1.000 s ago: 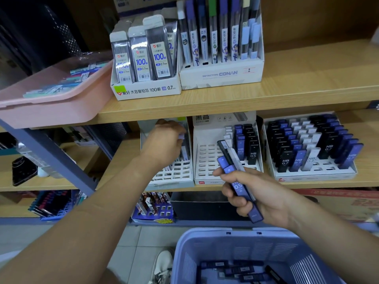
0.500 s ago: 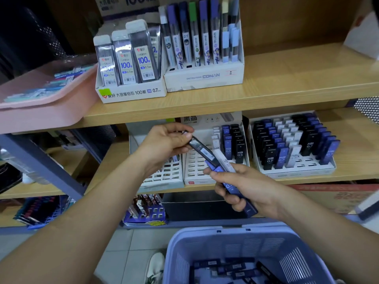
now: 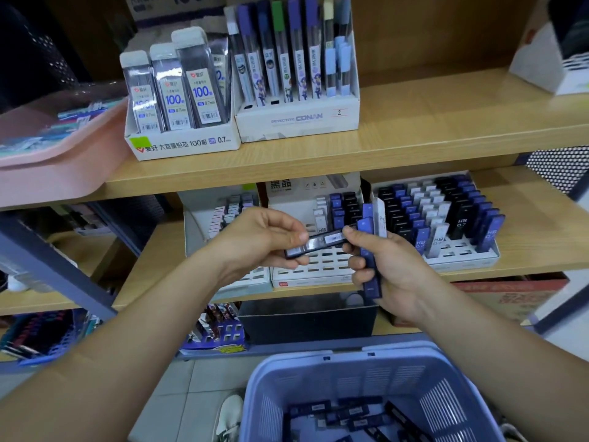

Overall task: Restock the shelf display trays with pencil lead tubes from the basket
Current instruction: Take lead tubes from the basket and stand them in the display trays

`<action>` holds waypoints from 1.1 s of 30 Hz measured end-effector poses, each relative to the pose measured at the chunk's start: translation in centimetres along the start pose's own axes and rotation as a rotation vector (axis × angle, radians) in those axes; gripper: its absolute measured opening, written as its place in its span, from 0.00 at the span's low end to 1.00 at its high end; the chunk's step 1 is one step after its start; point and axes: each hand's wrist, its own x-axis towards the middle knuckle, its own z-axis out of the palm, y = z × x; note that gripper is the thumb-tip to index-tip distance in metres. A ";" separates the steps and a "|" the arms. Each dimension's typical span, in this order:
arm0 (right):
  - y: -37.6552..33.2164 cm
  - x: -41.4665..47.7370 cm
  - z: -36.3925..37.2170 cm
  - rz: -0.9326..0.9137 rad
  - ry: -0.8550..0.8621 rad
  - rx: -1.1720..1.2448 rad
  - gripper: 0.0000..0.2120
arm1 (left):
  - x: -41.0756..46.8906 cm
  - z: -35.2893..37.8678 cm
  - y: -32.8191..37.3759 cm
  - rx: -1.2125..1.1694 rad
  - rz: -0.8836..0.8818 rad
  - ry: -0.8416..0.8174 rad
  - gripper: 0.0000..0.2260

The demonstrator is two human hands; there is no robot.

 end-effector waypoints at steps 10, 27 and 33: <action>-0.8 -0.2 -0.2 0.044 -0.085 -0.008 0.10 | 0.7 0.0 -0.3 -0.010 0.120 0.089 0.13; 1.5 -0.7 0.2 -0.020 -0.025 -0.430 0.03 | 0.6 -0.9 -0.5 0.255 -0.027 -0.095 0.06; 1.5 -1.0 -1.5 0.127 0.047 -0.410 0.06 | 1.8 0.2 -1.1 0.403 -0.011 -0.091 0.05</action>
